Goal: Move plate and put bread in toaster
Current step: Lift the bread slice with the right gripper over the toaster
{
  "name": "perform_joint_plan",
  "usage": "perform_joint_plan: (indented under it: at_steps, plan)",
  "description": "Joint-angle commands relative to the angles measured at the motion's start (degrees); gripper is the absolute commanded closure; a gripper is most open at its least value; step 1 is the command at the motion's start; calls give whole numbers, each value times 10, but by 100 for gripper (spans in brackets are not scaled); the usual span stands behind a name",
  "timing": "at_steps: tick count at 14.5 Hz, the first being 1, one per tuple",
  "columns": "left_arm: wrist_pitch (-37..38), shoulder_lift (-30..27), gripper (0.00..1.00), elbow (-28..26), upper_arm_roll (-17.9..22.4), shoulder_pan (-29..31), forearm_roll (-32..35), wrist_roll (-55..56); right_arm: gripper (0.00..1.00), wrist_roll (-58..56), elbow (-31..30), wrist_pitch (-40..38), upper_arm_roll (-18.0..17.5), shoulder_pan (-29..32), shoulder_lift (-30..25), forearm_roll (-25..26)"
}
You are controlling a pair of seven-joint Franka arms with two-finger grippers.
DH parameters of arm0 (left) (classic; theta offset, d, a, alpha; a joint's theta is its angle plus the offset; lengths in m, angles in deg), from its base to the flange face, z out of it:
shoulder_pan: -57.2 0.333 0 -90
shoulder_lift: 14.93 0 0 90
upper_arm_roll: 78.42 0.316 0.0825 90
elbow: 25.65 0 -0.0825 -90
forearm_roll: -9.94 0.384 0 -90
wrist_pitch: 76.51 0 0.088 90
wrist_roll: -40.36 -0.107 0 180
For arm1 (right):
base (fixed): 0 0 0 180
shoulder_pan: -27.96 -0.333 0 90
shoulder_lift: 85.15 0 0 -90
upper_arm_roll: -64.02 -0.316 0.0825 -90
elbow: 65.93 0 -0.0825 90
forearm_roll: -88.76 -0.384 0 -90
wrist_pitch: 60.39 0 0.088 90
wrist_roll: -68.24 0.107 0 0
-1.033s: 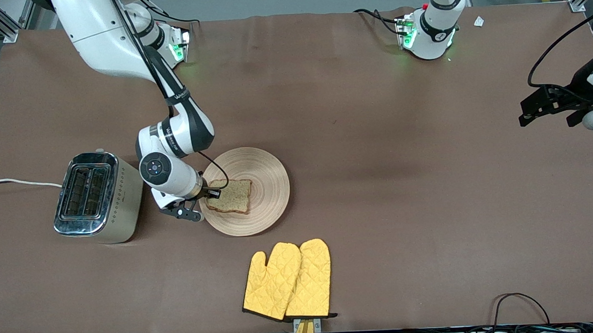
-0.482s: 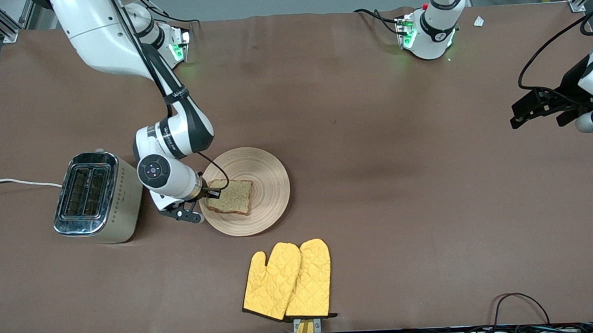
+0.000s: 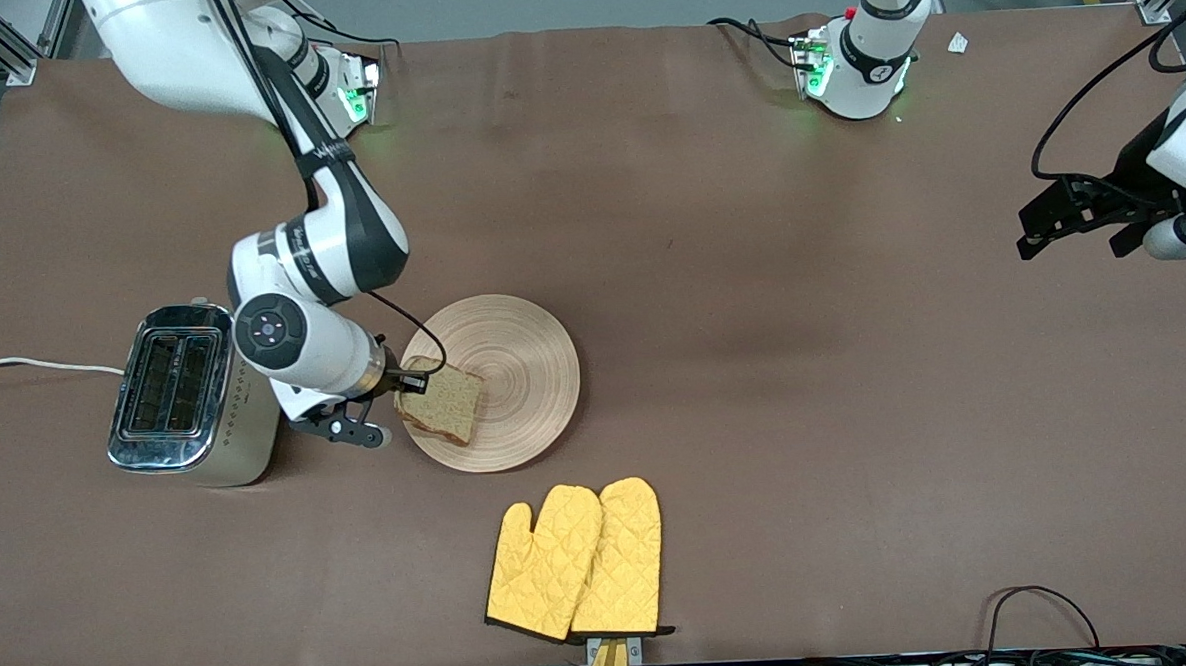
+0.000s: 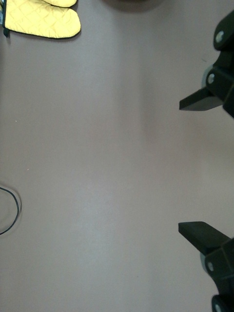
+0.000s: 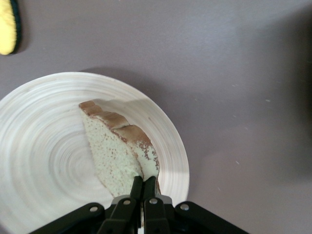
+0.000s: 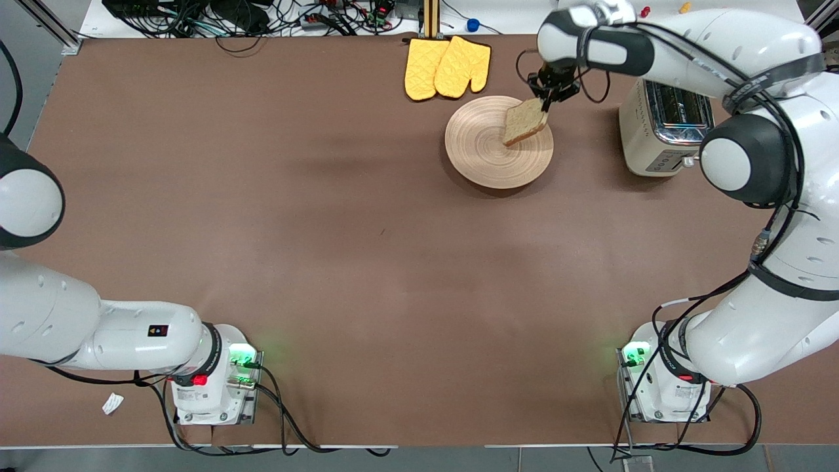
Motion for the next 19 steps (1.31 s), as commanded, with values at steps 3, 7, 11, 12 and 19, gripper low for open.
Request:
perform_joint_plan:
  at_steps: [3,7,11,12,19]
  plan:
    - [-11,-29,0,-31,-12,0,14,-12,100,-3,129,-203,1,22,-20,47]
    - [-11,-24,0,-25,-12,0,34,-21,100,-59,161,-316,2,33,-64,154]
    - [-8,-22,0,-24,-12,4,36,-34,100,-156,161,-364,3,56,-74,272]
    - [-8,-22,0,-24,-12,4,35,-34,100,-160,160,-364,2,57,-73,309]
    - [-8,-22,0,-24,-12,2,35,-32,100,-131,156,-399,2,67,-8,439]
